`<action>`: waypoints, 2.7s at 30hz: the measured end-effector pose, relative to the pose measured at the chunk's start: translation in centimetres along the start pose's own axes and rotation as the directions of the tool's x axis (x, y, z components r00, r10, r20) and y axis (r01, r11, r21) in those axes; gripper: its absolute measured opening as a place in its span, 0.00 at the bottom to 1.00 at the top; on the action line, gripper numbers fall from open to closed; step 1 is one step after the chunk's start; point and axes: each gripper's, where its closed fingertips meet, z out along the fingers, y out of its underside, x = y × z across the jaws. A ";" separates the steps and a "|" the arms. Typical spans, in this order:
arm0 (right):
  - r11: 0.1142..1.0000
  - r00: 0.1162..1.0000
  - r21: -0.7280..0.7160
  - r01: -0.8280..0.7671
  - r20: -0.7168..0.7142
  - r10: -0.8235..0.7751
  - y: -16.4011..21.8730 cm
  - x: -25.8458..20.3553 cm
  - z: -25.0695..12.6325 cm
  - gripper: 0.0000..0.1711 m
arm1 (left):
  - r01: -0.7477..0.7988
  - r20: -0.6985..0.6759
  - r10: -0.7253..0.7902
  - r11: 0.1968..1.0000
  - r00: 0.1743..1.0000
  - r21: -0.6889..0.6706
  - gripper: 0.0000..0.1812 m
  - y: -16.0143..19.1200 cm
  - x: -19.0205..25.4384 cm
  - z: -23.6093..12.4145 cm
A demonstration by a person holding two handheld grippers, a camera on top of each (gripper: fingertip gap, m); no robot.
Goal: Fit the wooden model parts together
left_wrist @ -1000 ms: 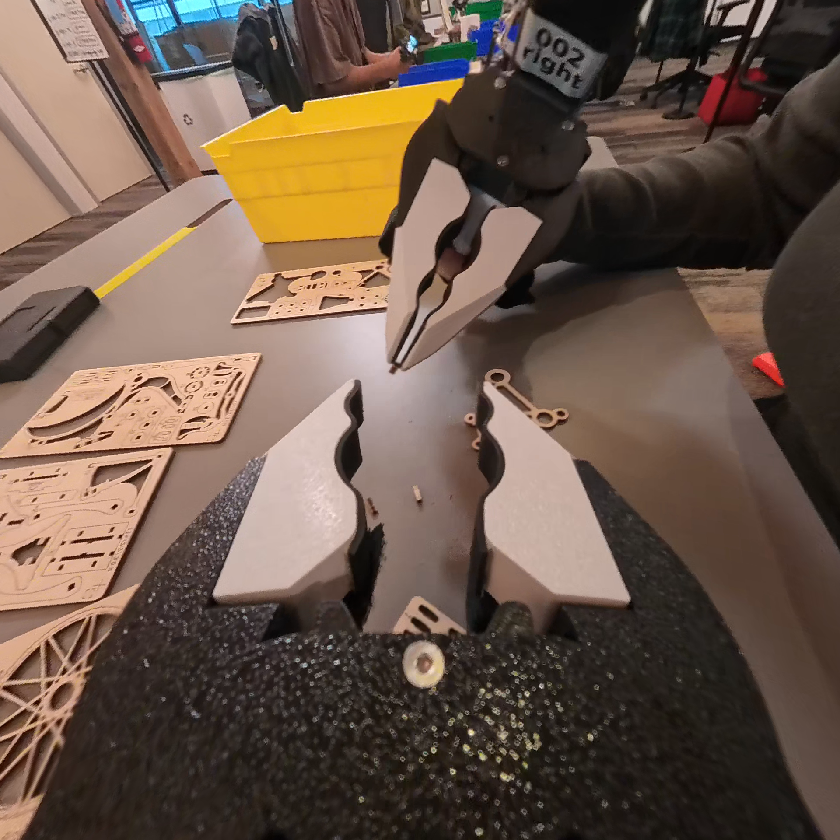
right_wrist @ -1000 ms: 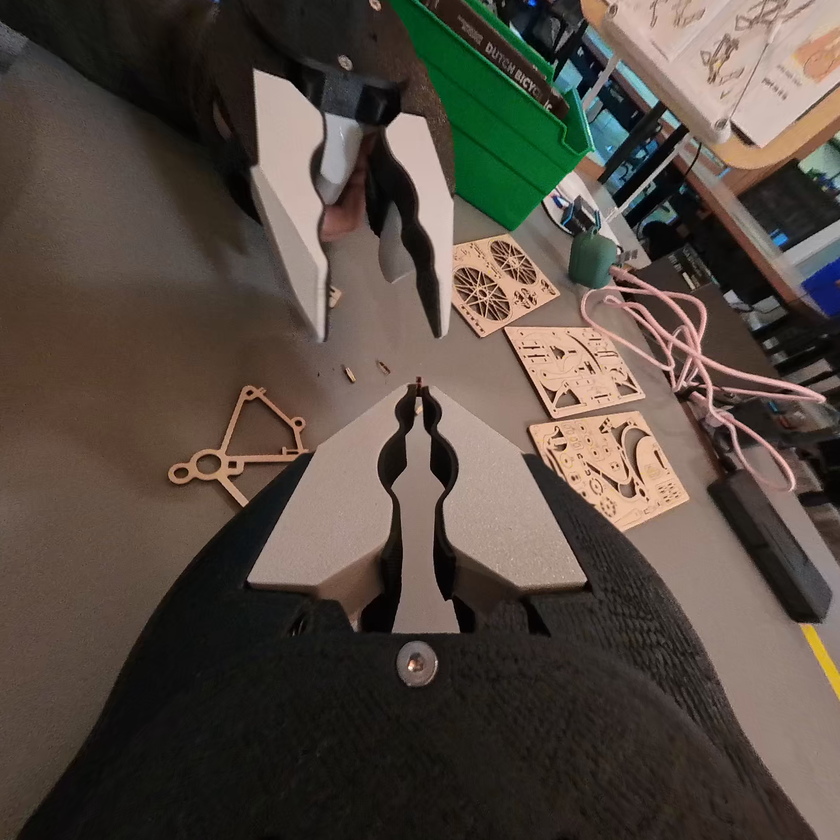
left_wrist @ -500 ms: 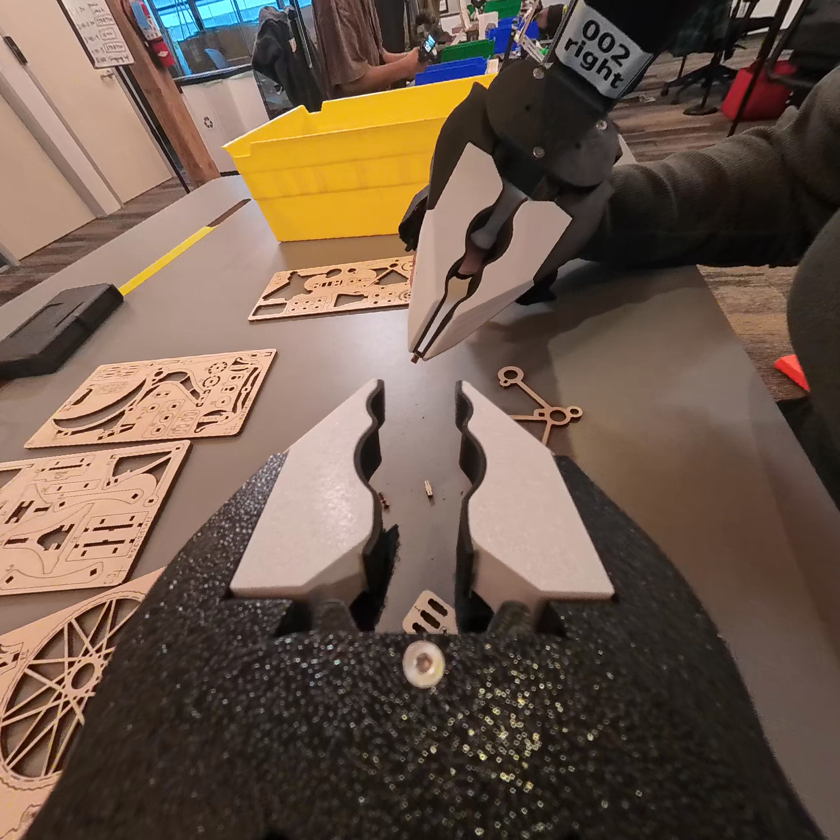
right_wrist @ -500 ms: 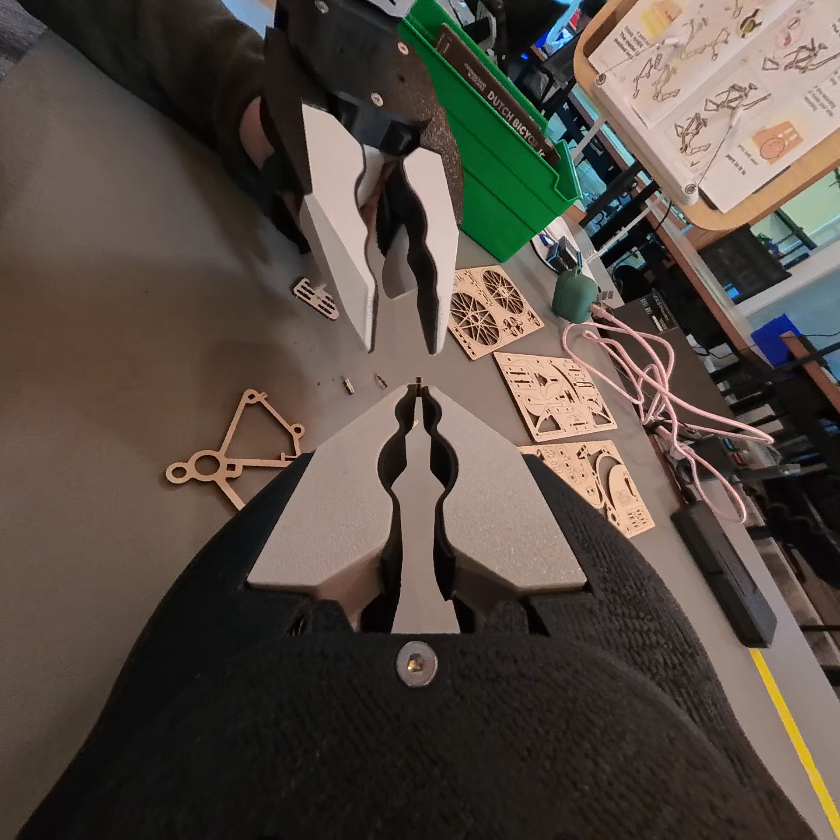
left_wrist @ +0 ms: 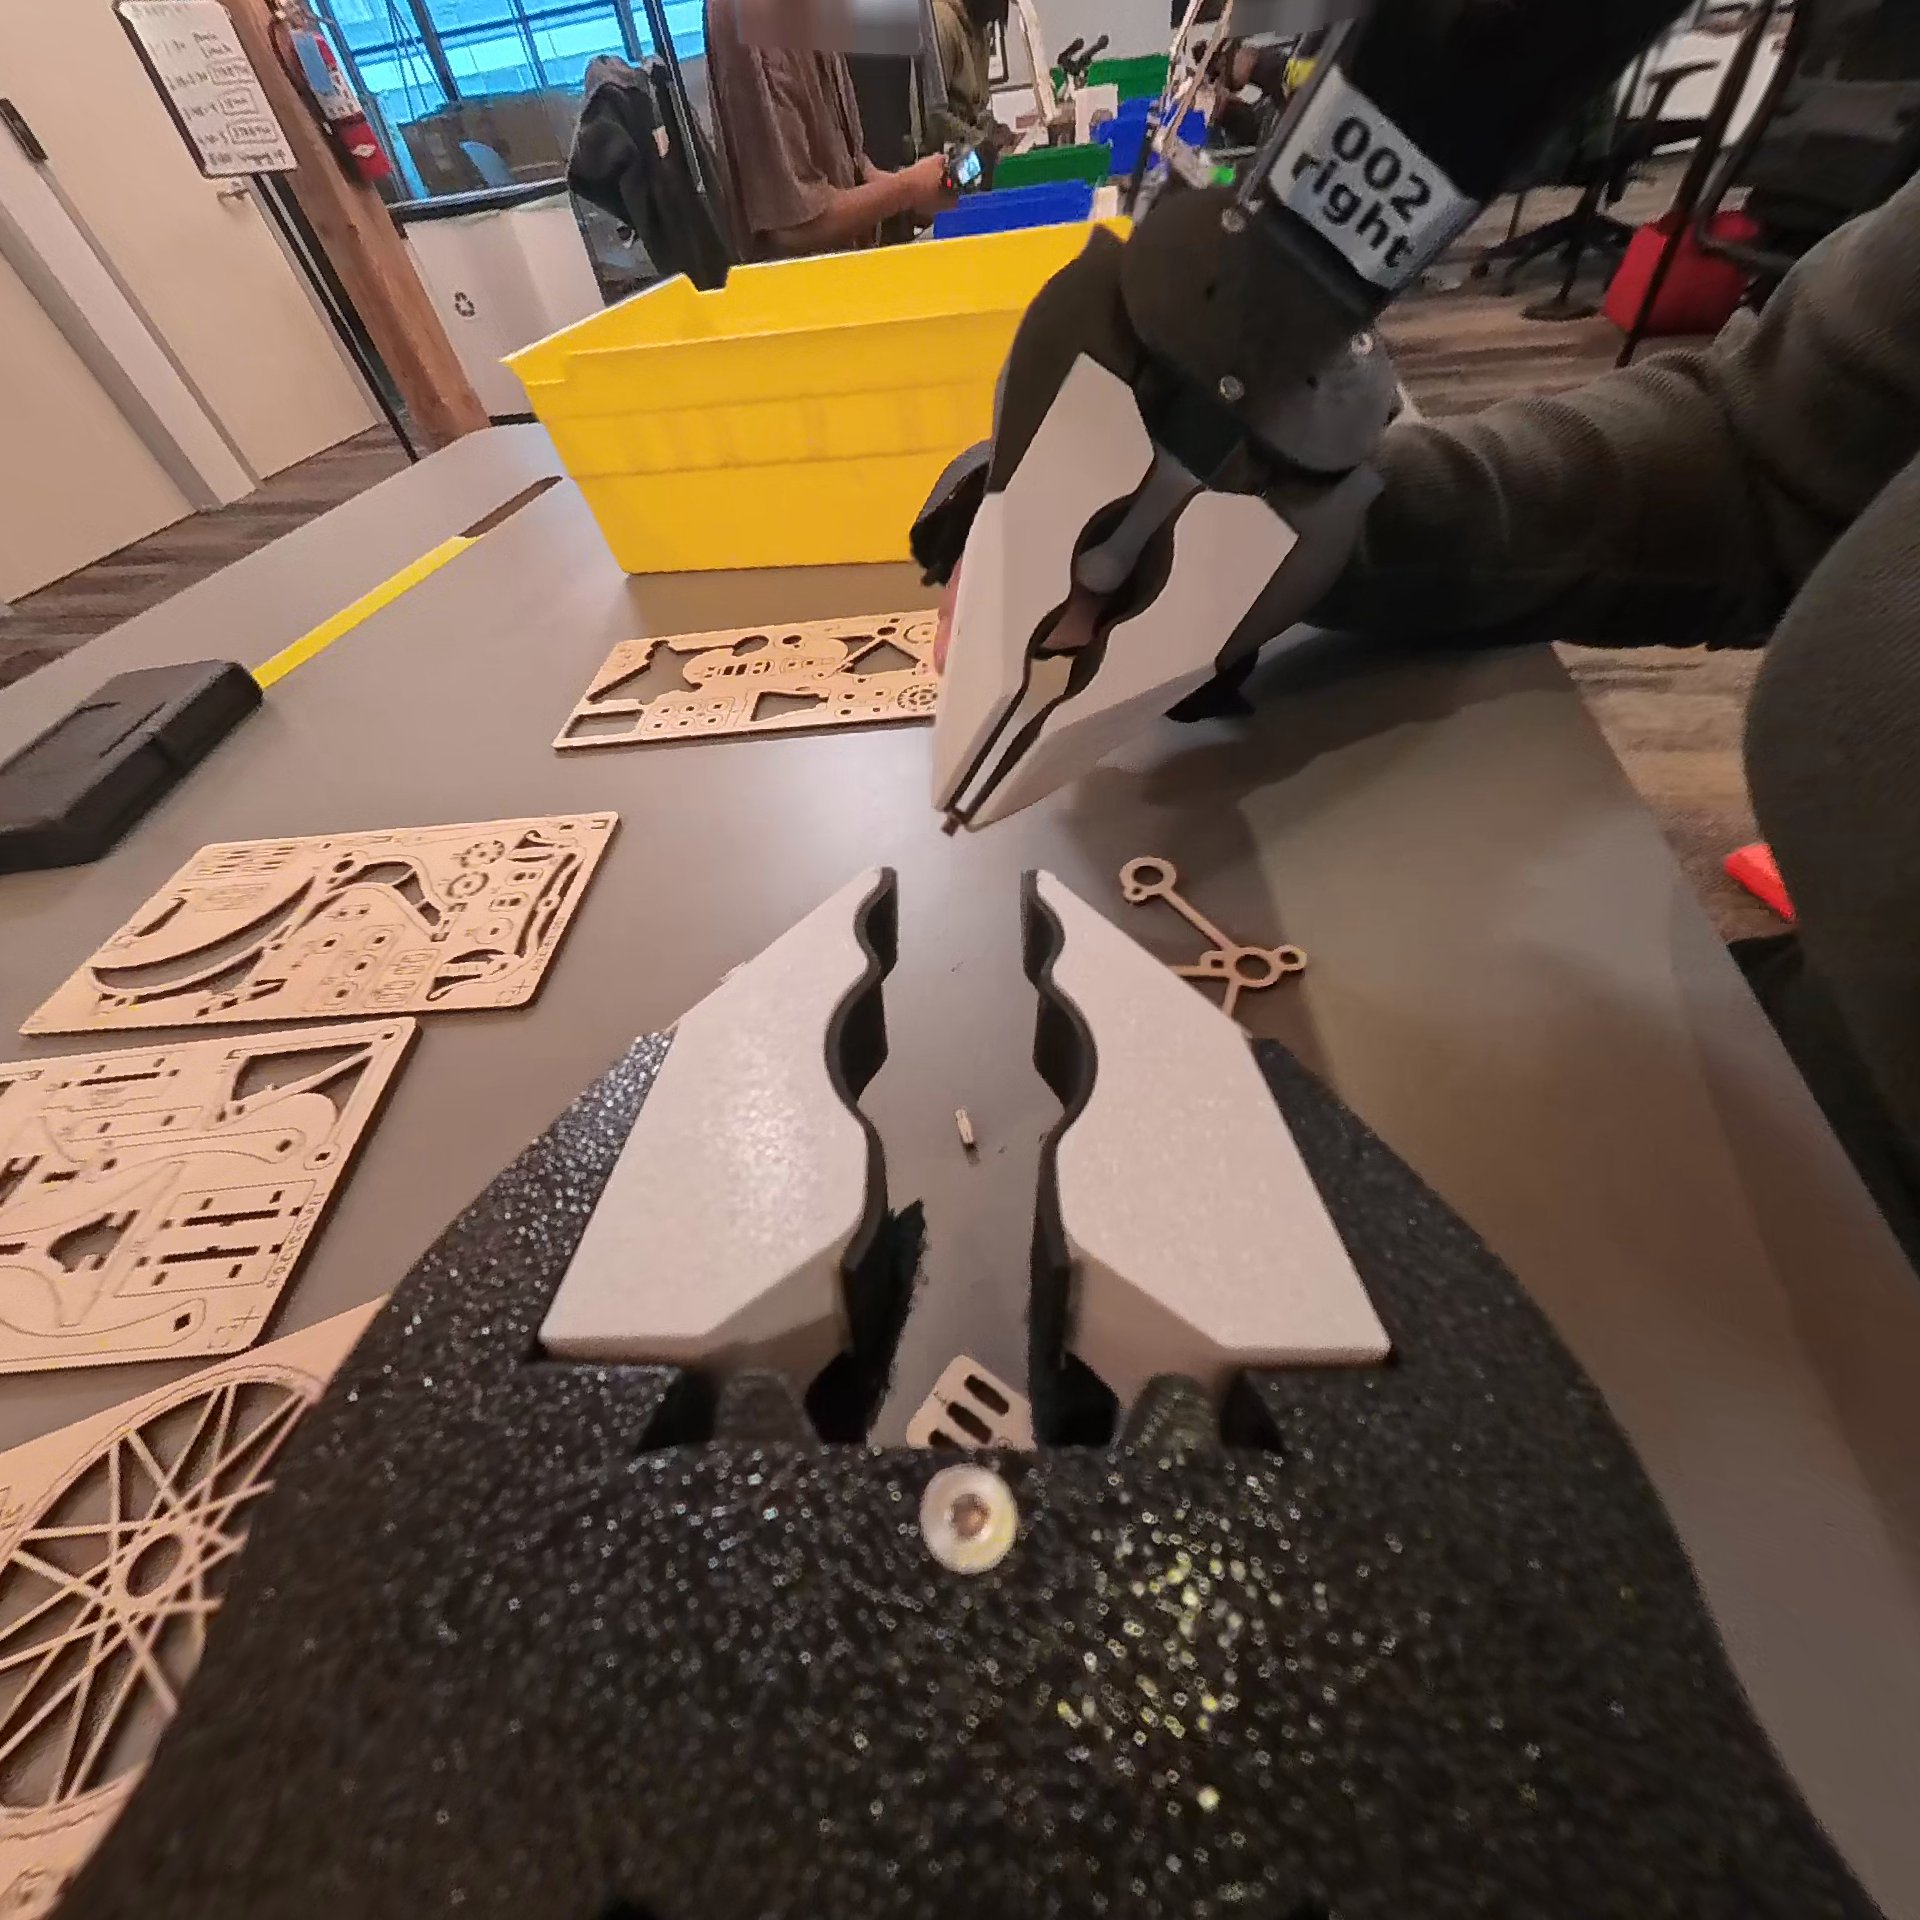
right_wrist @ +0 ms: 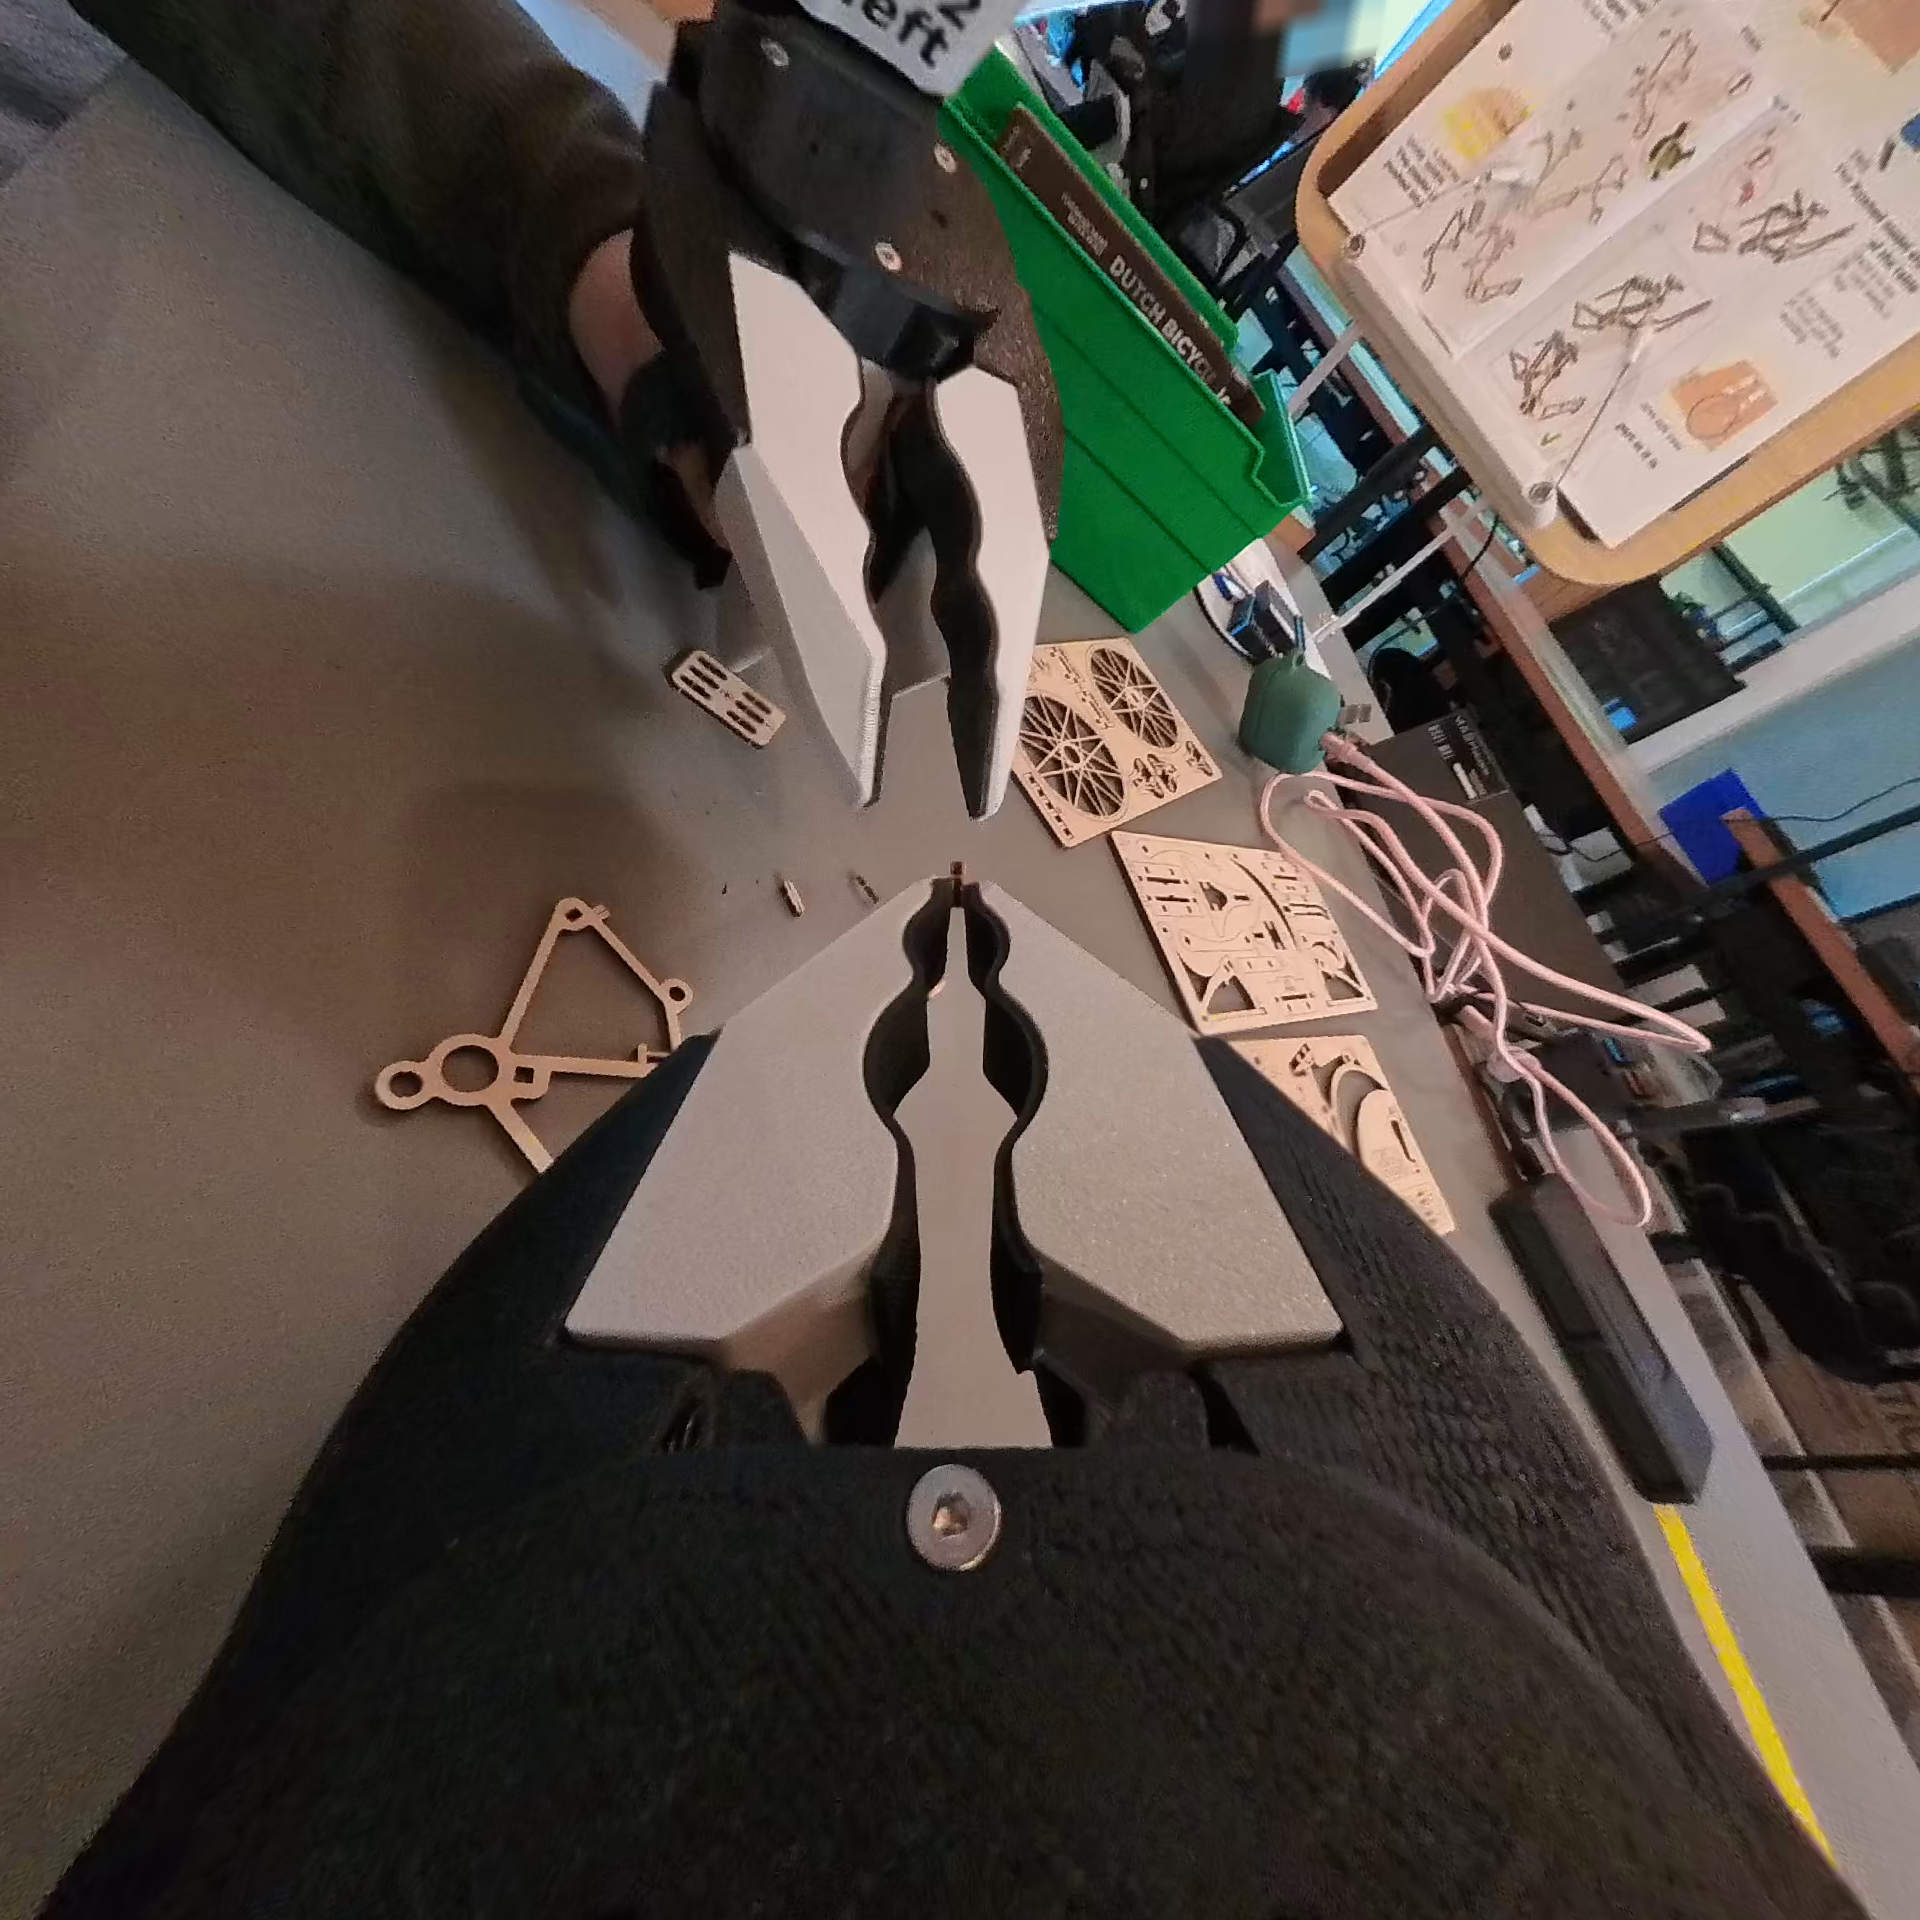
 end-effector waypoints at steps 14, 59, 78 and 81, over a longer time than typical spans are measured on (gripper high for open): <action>0.986 0.987 0.067 0.150 -0.065 -0.146 -1.8 0.0 -0.9 0.01 | 0.317 -0.233 -0.293 0.945 0.927 0.074 0.13 -1.9 1.9 -0.2; 0.978 0.994 0.188 0.086 0.050 -0.097 -3.6 -1.7 -1.3 0.01 | -0.002 -0.177 0.012 0.998 0.984 0.057 0.00 -1.5 3.6 0.1; 0.986 0.991 0.162 0.044 0.114 -0.063 -3.0 -2.4 -0.9 0.01 | -0.156 -0.100 0.163 0.985 0.982 0.068 0.02 -1.6 3.2 -0.3; 0.986 0.990 0.160 0.053 0.121 -0.073 -3.0 -2.6 -0.8 0.01 | -0.181 -0.097 0.185 0.982 0.978 0.051 0.01 -1.4 3.2 -0.3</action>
